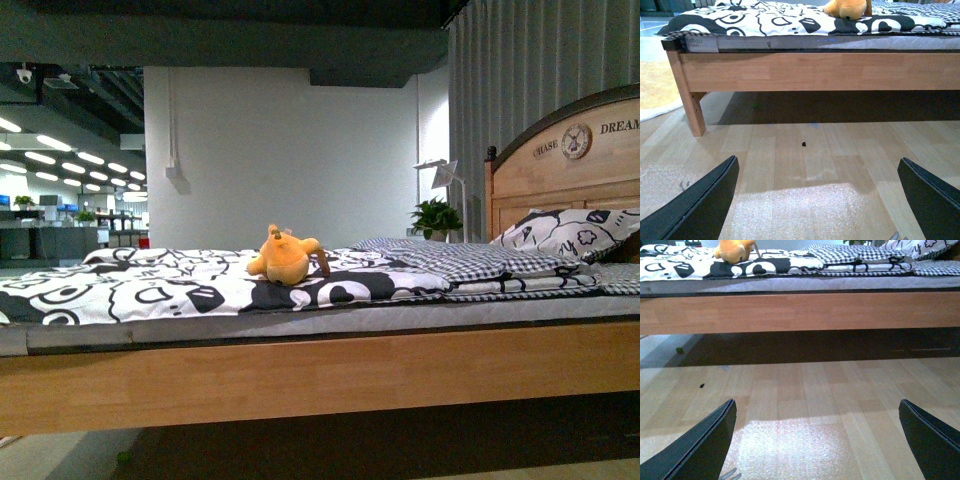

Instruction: Put away toys

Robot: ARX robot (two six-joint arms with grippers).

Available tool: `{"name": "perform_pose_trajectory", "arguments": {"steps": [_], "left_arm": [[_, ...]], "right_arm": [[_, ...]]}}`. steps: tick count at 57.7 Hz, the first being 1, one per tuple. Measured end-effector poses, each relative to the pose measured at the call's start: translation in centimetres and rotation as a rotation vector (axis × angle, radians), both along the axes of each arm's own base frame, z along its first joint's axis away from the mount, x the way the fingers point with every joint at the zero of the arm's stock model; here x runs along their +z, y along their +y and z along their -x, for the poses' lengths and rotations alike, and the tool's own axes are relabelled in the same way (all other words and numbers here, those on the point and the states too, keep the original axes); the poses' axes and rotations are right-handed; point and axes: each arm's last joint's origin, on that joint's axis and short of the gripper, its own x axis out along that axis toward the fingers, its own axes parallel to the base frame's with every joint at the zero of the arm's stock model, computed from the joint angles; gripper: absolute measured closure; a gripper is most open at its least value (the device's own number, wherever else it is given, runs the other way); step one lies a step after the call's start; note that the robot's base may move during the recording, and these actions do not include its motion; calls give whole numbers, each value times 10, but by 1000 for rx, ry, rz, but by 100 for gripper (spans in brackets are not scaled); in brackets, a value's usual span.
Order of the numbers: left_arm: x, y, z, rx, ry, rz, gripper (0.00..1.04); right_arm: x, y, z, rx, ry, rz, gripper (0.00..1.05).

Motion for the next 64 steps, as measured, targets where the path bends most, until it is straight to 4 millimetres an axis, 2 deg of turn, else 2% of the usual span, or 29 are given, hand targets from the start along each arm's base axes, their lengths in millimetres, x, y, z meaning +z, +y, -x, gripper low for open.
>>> {"name": "perform_pose_trajectory", "arguments": {"steps": [64], "left_arm": [[0, 0, 0, 0, 0, 0, 6]], "right_arm": [[0, 0, 0, 0, 0, 0, 7]]}}
